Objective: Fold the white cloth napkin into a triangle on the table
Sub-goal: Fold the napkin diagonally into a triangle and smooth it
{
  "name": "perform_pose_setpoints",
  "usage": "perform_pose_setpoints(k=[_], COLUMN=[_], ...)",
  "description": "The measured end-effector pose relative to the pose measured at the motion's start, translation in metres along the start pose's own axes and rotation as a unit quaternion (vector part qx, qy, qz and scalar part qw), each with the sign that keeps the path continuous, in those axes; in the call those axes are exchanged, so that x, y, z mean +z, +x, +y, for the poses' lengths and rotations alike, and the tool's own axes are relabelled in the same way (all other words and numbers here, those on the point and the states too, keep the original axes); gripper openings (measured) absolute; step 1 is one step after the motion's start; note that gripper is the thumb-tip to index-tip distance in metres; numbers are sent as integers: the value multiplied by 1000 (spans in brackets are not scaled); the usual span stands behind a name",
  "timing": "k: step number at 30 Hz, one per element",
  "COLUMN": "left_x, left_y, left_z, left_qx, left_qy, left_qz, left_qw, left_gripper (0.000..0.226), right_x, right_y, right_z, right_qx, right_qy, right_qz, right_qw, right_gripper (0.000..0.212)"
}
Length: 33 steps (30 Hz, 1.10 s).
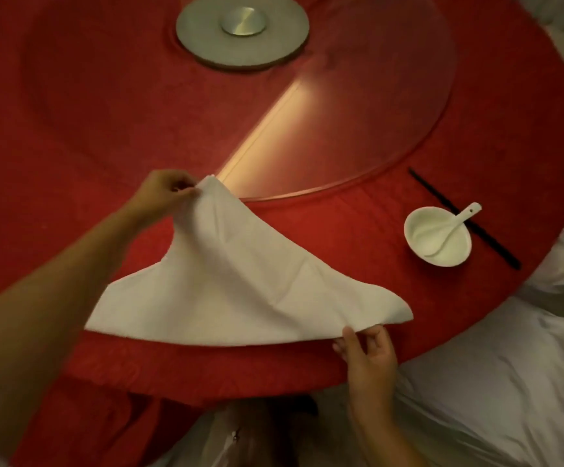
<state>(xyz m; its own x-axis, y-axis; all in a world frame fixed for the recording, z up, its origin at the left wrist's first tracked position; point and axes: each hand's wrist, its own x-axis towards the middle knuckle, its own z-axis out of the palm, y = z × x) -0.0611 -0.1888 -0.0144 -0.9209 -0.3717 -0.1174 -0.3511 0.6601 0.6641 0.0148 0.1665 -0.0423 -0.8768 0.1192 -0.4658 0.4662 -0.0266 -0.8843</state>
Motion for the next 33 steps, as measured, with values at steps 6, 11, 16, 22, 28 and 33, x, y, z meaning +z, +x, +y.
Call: perform_pose_setpoints(k=[6, 11, 16, 22, 28, 33], left_x=[93, 107, 128, 199, 213, 211], left_y=[30, -9, -52, -110, -115, -115], left_z=[-10, -14, 12, 38, 32, 34], left_qx=[4, 33, 102, 88, 68, 46], left_qy=[10, 59, 179, 244, 260, 253], left_qz=[111, 133, 80, -43, -32, -14], left_qw=[994, 989, 975, 965, 963, 966], left_gripper=[25, 56, 61, 65, 66, 69], right_x=[-19, -41, -48, -60, -84, -95], right_y=[35, 50, 68, 83, 96, 106], right_z=[26, 18, 5, 3, 4, 4], right_qx=[63, 132, 125, 58, 21, -5], right_qy=[11, 20, -31, -61, -80, -141], right_qz=[20, 59, 110, 128, 110, 116], right_qw=[998, 989, 986, 988, 991, 983], right_gripper=[12, 16, 15, 11, 19, 27])
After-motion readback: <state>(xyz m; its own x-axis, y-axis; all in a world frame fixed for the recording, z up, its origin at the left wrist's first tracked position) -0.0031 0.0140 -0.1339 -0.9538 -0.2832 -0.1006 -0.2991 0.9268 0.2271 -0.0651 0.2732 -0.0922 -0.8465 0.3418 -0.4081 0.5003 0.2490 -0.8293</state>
